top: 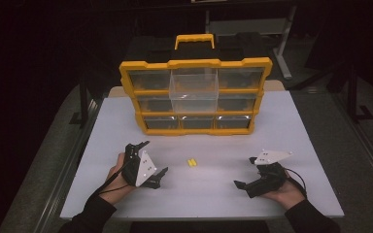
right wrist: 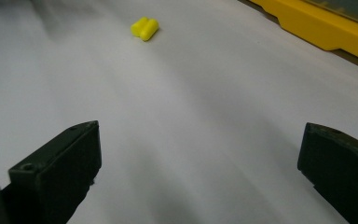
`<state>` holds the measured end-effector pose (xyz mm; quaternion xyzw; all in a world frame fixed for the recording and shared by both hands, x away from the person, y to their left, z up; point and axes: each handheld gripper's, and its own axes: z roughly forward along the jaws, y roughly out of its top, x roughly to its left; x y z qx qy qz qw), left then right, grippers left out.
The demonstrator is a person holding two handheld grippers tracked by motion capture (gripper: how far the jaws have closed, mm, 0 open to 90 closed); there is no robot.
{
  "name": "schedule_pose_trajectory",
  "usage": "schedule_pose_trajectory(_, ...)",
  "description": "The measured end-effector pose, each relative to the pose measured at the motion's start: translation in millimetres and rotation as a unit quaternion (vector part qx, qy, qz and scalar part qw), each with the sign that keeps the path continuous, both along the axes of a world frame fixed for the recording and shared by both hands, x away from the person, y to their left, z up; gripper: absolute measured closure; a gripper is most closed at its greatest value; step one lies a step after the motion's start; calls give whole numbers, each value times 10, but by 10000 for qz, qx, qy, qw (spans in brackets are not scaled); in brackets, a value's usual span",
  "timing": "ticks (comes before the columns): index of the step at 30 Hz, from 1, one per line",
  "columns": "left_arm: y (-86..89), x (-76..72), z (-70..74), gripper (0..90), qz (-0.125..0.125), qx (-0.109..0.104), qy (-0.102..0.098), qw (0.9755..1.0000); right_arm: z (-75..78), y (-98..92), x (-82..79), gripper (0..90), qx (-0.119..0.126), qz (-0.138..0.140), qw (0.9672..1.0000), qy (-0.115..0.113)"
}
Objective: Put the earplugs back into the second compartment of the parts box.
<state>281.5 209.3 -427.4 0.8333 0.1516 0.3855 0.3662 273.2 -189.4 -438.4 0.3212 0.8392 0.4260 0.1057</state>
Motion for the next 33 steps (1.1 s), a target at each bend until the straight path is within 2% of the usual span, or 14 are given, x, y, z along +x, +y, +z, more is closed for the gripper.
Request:
schedule_pose_trajectory(7, 14, 27, 2, 0, 84, -269, 354, 9990, 1, -1, 2, 0, 16, -1, 10000, 17)
schedule_pose_trajectory(13, 22, 41, 21, 0, 154, -598, 743, 9953, 13, -5, -1, 0, 32, -26, 10000, 52)
schedule_pose_trajectory(16, 40, 49, 41, 0, 173, -848, 952, 9917, 11, -4, -2, 0, 19, -31, 10000, 57)
schedule_pose_trajectory(19, 66, 58, 56, 0, 200, -1101, 1219, 9862, 11, 3, -2, 0, 12, -26, 10000, 69)
schedule_pose_trajectory(25, 144, 40, 49, 0, 279, -1191, 1458, 9817, 25, -3, -5, 0, 15, -69, 9999, 124)
schedule_pose_trajectory(33, 286, 1, 8, 0, 180, -1356, 1797, 9742, 43, -5, 3, 0, 19, -150, 9998, 125)
